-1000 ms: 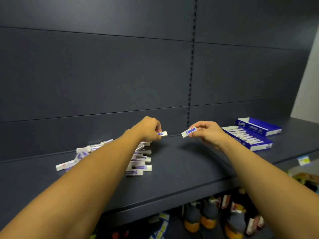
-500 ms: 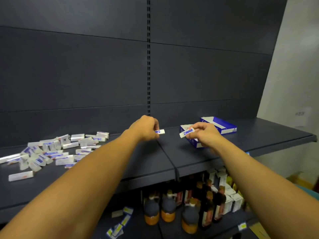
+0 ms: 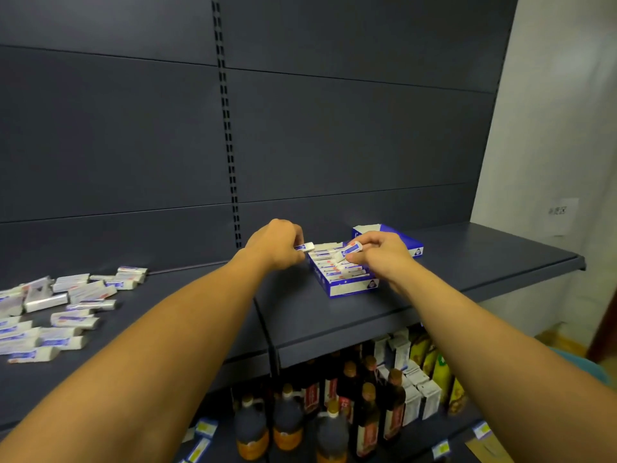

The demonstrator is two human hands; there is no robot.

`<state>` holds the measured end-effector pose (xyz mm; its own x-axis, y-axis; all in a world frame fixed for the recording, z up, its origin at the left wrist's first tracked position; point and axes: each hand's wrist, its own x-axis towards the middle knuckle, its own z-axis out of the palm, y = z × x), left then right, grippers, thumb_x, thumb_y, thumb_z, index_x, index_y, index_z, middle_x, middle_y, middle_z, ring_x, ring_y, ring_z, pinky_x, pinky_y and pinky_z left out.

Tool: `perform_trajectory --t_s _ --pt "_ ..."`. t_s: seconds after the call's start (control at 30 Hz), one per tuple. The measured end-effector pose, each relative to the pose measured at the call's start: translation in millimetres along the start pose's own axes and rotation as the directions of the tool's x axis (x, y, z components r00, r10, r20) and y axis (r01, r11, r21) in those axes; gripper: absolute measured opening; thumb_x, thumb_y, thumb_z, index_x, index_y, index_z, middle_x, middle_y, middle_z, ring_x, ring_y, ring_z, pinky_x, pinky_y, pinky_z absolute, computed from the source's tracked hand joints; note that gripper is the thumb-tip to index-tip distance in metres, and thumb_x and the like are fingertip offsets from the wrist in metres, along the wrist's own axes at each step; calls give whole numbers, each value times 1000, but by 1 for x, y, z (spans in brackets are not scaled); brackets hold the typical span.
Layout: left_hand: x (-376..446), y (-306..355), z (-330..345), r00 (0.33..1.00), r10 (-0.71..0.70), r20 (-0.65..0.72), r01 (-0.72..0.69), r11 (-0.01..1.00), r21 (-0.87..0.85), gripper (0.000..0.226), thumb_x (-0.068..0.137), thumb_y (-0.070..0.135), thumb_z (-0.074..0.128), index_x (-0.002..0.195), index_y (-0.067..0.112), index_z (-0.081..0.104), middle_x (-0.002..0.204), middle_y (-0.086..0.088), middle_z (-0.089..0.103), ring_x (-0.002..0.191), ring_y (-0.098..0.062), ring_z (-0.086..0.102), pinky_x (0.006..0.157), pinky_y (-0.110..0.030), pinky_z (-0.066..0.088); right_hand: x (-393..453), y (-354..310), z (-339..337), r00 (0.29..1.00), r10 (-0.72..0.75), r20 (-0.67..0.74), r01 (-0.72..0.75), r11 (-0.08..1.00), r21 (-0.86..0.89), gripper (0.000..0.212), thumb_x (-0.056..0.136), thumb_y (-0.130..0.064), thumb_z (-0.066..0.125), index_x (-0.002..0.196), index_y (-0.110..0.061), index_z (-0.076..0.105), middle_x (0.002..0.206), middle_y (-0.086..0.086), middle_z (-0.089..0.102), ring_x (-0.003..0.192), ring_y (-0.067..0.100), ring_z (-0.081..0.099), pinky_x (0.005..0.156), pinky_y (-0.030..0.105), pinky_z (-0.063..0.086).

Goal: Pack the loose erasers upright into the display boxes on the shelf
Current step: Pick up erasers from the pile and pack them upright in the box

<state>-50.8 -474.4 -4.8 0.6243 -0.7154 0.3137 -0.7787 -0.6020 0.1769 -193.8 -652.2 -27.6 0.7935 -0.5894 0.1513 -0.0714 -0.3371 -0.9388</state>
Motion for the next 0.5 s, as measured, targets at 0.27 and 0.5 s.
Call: perform_trajectory --t_s 0.27,0.5 --pt "78 1 25 1000 13 1 -13 1000 12 14 87 27 72 94 25 60 99 2 63 85 -16 62 75 -35 57 75 3 -22 999 -52 -7 52 998 -46 20 80 -7 81 92 -22 75 91 -3 76 90 12 68 58 23 46" --pt "114 -15 29 998 -31 -58 26 996 -81 11 82 25 73 89 28 64 93 4 65 83 -15 63 78 -38 57 128 11 -14 995 -83 48 82 997 14 21 83 -6 77 98 -21 75 89 -3 74 77 10 61 54 22 42"
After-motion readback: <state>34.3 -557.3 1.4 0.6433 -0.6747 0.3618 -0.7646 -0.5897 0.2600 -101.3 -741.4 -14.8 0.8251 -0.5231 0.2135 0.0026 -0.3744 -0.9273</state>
